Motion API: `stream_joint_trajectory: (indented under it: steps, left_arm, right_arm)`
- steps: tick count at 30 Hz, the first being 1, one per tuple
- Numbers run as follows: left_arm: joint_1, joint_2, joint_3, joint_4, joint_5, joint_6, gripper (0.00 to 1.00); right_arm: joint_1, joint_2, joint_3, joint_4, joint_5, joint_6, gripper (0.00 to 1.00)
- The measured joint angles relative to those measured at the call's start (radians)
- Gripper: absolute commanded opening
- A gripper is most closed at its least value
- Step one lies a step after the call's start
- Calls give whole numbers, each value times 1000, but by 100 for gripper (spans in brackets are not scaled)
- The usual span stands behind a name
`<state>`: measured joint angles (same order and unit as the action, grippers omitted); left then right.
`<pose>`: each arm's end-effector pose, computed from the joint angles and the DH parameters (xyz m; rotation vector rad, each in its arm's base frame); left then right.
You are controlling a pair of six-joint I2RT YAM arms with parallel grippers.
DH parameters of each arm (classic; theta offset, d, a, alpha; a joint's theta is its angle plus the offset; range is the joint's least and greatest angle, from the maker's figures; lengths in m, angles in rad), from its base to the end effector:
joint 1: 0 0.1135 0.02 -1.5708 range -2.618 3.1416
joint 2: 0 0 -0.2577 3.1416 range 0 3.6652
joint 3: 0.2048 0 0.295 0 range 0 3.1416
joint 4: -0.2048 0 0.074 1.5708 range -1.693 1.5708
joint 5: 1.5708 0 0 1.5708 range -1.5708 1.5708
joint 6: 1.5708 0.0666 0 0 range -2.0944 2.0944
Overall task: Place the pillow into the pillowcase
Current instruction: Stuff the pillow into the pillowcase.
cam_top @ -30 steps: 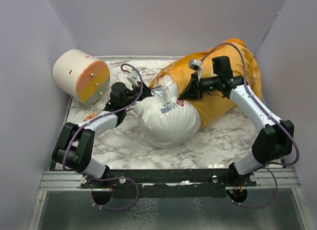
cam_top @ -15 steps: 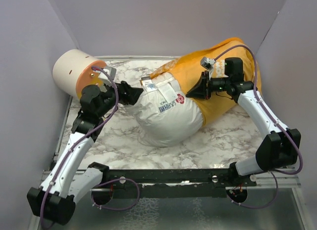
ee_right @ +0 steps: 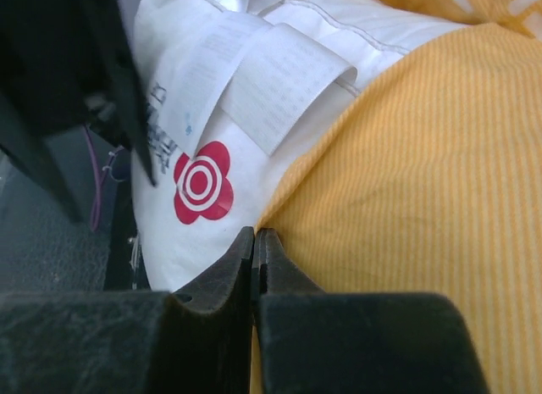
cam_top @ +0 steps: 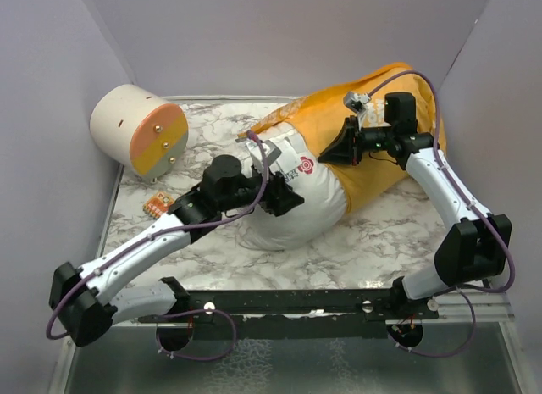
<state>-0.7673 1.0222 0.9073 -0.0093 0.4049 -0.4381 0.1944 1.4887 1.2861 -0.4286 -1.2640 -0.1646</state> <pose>0.2075 -0.2366 0.3431 0.6225 1.7382 -1.2165 0.3506 0.1337 0.3154 -1.0107 1.7039 1.3735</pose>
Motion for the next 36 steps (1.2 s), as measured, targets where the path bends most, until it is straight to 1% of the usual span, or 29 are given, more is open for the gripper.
stream_joint_trajectory:
  steps: [1, 2, 4, 6, 9, 12, 15, 16, 19, 22, 25, 27, 30, 32, 34, 36]
  left_arm:
    - [-18, 56, 10, -6, -36, 19, 52]
    - [-23, 102, 18, -14, -73, 36, 48]
    - [-14, 180, 36, -22, -158, 76, 29]
    - [8, 238, 59, -5, -201, 104, 15]
    - [50, 314, 82, 77, -204, 117, 5]
    - [68, 380, 83, 176, -174, 109, 3]
    - [89, 431, 46, 300, -140, 82, 3]
    - [99, 438, 24, 344, -128, 70, 3]
    - [153, 447, -42, 476, -73, -1, 4]
    - [222, 451, -88, 573, -19, -71, 4]
    - [271, 475, -82, 613, 22, -125, 3]
    - [287, 513, -56, 633, 44, -157, 3]
    - [309, 573, -33, 679, 59, -211, 3]
    - [315, 595, -33, 707, 64, -244, 3]
    - [315, 607, -32, 726, 74, -267, 3]
    - [315, 610, -31, 733, 82, -283, 3]
  right_arm:
    - [0, 10, 22, -13, -8, 2, 1]
    - [0, 18, 45, -23, -15, 4, 1]
    - [3, 37, 100, -42, -26, 7, 1]
    - [11, 53, 154, -54, -26, 8, 1]
    - [65, 88, 246, -68, 21, 7, 1]
    - [124, 99, 239, -37, 71, 27, 1]
    - [141, 99, 179, 5, 122, 44, 2]
    - [140, 99, 159, 12, 144, 44, 4]
    - [138, 99, 105, 27, 225, 27, 24]
    - [135, 89, 94, 20, 231, -8, 44]
    - [100, 34, 94, -29, 198, -59, 58]
    - [77, -37, 90, -79, 174, -98, 65]
    - [48, -192, 36, -105, 190, -157, 66]
    - [46, -299, -16, -115, 236, -191, 66]
    - [47, -365, -68, -124, 297, -219, 66]
    - [49, -389, -111, -120, 362, -233, 66]
